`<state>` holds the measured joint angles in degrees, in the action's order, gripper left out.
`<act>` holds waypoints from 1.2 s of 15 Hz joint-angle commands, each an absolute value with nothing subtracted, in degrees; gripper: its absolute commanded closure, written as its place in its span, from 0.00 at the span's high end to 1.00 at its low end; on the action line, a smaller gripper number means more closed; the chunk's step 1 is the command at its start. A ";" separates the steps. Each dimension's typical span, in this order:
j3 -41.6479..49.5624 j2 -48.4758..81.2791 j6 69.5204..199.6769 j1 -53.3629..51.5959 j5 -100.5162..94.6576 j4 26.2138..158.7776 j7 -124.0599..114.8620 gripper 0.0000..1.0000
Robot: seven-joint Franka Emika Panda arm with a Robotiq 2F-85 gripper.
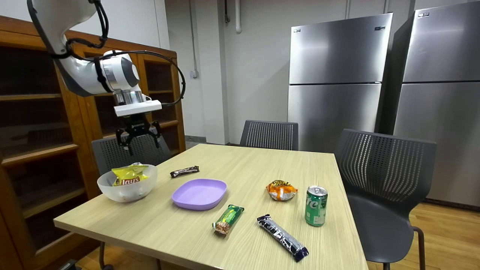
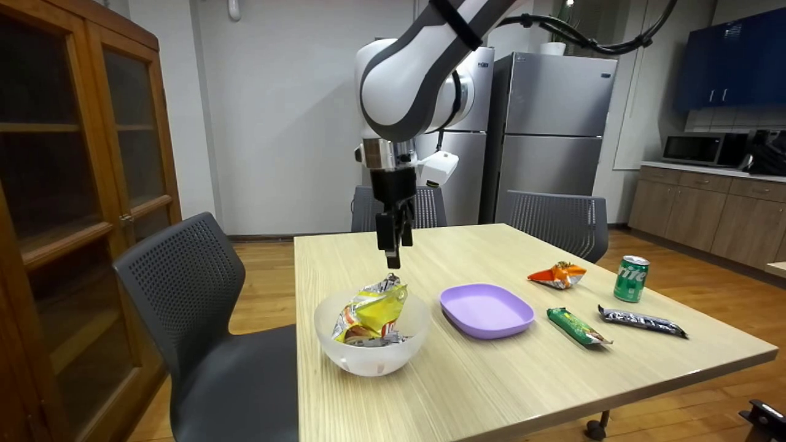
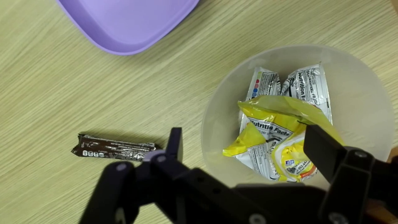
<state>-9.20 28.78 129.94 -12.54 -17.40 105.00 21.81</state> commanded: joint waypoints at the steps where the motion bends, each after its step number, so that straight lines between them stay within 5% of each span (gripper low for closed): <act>1: -9.55 28.85 129.76 -12.26 -17.59 104.85 21.68 1.00; 10: -9.56 28.85 129.76 -12.26 -17.59 104.85 21.68 1.00; 18: -8.17 37.88 121.36 -13.27 -8.92 92.02 5.75 1.00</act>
<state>-9.02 32.94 124.79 -12.60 -11.55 99.62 11.33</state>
